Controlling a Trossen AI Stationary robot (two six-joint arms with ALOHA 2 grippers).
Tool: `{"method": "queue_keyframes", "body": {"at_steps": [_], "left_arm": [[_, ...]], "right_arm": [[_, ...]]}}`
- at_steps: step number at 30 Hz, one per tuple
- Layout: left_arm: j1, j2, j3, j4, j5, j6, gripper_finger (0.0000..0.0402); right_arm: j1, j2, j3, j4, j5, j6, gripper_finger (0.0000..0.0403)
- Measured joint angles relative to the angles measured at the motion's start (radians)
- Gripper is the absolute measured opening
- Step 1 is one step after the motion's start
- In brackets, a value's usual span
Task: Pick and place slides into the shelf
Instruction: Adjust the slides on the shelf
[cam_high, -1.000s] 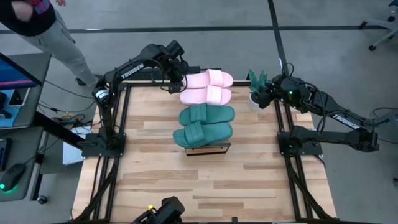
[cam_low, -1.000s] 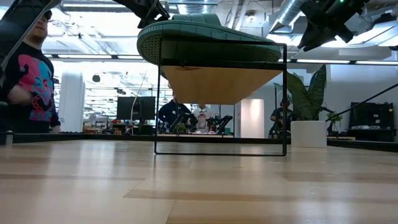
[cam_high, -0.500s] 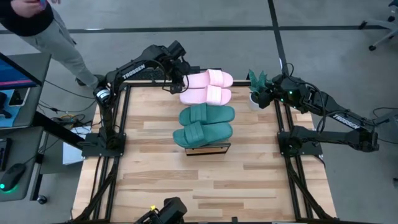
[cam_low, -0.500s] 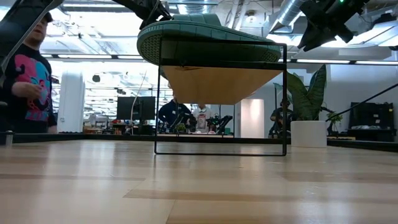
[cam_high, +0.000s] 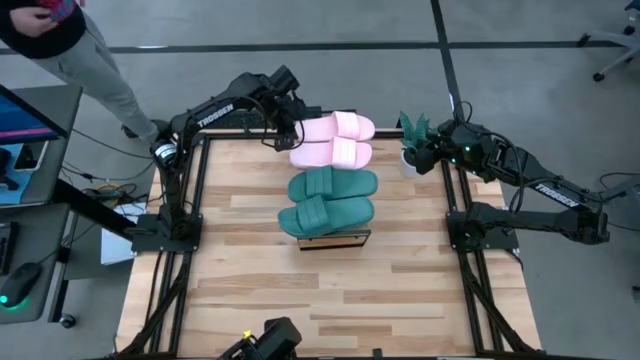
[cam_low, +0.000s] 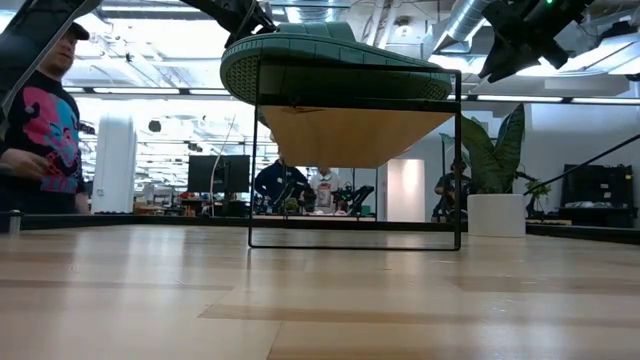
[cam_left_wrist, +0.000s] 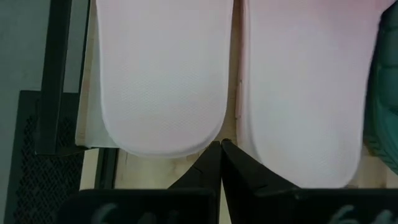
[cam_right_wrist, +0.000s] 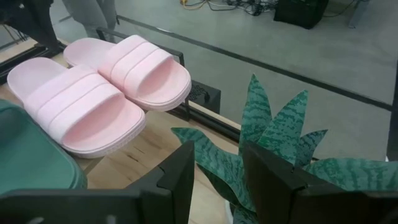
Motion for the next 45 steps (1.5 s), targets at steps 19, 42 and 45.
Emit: {"method": "queue_keyframes", "body": {"at_steps": [19,42,45], "left_arm": [[-0.008,0.000,-0.068,0.069,-0.019,-0.006,0.0000],[0.042,0.000,-0.069,0.147,-0.077,-0.012,0.0000],[0.042,0.000,-0.069,0.147,-0.099,-0.012,0.0000]], "right_arm": [[0.000,0.000,0.000,0.000,0.000,0.002,0.0129],[0.000,0.000,0.000,0.000,0.000,0.009,0.0129],[0.000,0.000,0.000,0.000,0.000,0.017,0.0129]]}}
